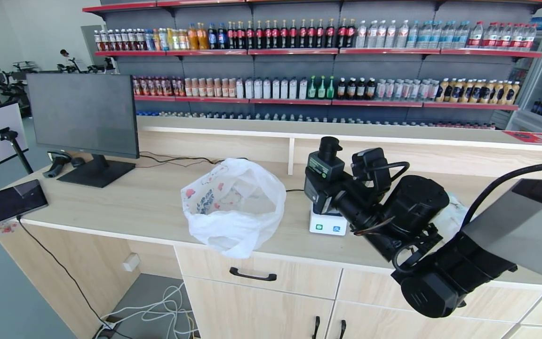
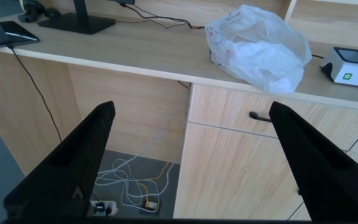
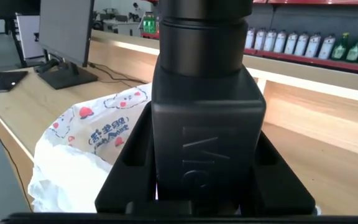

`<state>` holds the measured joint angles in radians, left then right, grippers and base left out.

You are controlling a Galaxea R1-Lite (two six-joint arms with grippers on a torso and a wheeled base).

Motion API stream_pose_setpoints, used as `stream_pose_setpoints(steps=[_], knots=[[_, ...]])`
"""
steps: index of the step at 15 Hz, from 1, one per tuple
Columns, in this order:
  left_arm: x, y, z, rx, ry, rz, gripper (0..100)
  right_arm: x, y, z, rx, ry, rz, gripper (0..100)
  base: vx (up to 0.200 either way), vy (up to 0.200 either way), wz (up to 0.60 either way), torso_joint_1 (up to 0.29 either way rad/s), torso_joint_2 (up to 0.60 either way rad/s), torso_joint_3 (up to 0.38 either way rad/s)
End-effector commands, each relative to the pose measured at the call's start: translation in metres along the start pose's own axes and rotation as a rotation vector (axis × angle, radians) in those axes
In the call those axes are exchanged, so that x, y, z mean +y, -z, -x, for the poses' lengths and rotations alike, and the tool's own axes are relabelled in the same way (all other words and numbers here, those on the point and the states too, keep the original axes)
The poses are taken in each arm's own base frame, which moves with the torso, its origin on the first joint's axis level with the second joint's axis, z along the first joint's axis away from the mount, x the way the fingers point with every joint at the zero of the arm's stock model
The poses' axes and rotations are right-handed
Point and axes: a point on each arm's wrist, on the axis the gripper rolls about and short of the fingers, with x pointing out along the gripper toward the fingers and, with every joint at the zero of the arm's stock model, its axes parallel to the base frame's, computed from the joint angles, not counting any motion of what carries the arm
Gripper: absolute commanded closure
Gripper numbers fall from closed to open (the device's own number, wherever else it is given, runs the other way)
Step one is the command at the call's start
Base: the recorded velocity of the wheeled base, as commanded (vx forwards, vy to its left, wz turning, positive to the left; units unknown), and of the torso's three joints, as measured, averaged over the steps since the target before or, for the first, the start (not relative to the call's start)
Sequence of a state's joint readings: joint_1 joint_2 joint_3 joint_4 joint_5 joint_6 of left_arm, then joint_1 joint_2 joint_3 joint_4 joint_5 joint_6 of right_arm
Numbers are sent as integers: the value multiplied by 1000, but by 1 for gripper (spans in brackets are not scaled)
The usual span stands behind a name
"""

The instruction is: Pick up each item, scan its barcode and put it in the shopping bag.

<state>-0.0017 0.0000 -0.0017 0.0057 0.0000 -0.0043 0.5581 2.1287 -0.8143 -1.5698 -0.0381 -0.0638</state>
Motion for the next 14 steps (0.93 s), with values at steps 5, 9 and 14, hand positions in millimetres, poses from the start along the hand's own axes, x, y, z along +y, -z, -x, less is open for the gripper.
stream_pose_setpoints(steps=[5,9,14], knots=[[0,0,0,1,0,0,0,-16,20,-16,5,43,54,100,0,0,0,0,0,0],[0,0,0,1,0,0,0,-16,22,-35,-50,49,165,100,0,0,0,0,0,0],[0,0,0,1,0,0,0,-10,41,-48,-69,-55,335,100,0,0,0,0,0,0]])
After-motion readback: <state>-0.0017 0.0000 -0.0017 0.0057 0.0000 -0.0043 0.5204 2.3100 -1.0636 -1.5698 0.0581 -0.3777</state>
